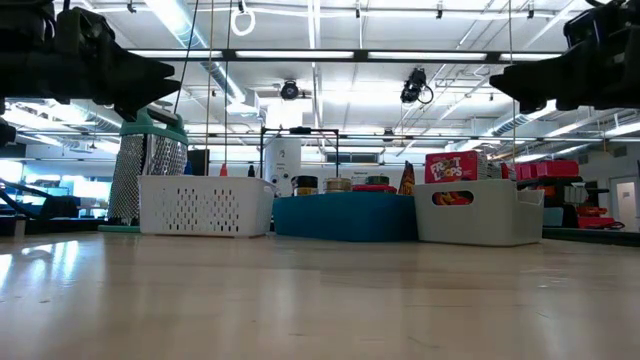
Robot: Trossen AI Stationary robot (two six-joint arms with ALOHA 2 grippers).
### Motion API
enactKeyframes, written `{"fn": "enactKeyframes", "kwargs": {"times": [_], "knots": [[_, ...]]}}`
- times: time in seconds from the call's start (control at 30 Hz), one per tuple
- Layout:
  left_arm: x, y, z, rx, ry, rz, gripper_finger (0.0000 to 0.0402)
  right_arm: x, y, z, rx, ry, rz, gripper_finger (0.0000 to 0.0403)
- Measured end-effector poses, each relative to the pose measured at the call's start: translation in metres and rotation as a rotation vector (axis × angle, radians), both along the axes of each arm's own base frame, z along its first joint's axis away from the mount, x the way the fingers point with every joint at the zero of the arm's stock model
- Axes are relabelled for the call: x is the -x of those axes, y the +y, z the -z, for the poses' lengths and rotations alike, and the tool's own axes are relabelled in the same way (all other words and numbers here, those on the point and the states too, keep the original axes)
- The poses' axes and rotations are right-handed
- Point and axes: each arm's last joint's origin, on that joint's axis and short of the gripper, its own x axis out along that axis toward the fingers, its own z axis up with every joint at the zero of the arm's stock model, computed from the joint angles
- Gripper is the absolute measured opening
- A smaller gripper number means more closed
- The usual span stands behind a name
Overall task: Pick & Place Kitchen Items
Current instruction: Return to Home Position
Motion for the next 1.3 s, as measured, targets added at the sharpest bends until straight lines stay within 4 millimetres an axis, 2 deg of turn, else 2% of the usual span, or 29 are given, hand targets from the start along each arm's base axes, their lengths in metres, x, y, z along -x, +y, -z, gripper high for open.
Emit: {"fn": "enactKeyframes", "kwargs": {"times": [1.3], "knots": [[-0.0001, 0.0, 0.0004, -0.001, 0.001, -0.002, 0.0194, -0.0002, -0.0001, 0.002, -0.012, 0.023, 0.002, 0.0176]]}}
